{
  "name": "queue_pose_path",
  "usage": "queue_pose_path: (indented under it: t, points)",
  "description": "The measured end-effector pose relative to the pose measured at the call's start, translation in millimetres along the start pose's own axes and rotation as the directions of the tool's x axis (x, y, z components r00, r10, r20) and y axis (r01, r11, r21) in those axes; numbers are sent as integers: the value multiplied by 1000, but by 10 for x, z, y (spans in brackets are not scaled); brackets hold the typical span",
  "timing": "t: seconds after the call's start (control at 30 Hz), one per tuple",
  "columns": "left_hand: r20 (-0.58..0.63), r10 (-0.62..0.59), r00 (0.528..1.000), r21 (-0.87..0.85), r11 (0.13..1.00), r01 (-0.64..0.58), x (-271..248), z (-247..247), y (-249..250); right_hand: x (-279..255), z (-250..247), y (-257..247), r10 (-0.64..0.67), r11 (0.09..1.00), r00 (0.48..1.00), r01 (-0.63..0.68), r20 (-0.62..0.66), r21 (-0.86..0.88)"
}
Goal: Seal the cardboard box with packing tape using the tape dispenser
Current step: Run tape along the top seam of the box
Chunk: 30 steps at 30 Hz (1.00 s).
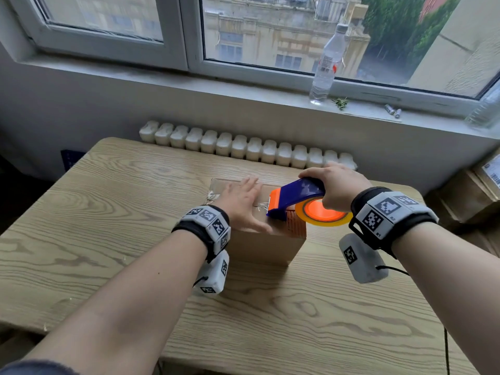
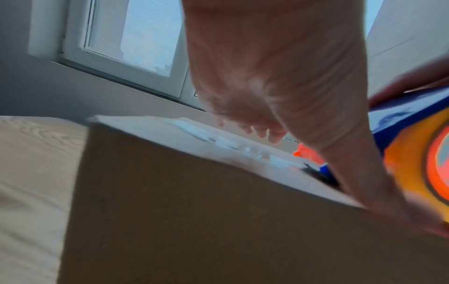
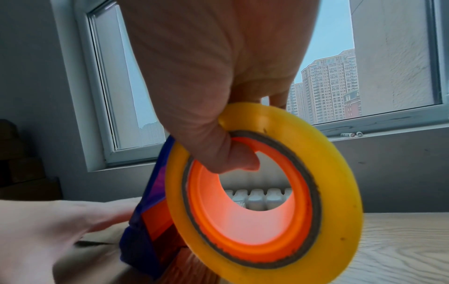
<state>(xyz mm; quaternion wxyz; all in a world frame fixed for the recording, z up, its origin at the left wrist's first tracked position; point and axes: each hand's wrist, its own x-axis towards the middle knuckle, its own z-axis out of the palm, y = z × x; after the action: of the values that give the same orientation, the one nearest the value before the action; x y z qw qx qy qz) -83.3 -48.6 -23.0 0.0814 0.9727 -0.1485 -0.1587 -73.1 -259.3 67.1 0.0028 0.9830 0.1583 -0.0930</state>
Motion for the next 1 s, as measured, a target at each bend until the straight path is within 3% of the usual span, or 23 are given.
queue_pose_path:
  t: [0.07, 0.17, 0.77, 1.0]
  points:
    - [94, -3, 996, 26, 1000, 1, 58, -21, 58, 3, 6, 14, -5, 1000, 1000, 5, -2, 8]
    - [144, -33, 989, 21, 999, 30, 141, -17, 104, 30, 23, 36, -23, 999, 1000, 23, -7, 25]
    - [246, -146, 958, 51, 989, 137, 228, -9, 200, -95, 43, 481, -48, 991, 999, 47, 4, 122]
    - [241, -165, 956, 64, 986, 154, 250, 0, 216, -398, -42, 988, 55, 993, 998, -54, -4, 106]
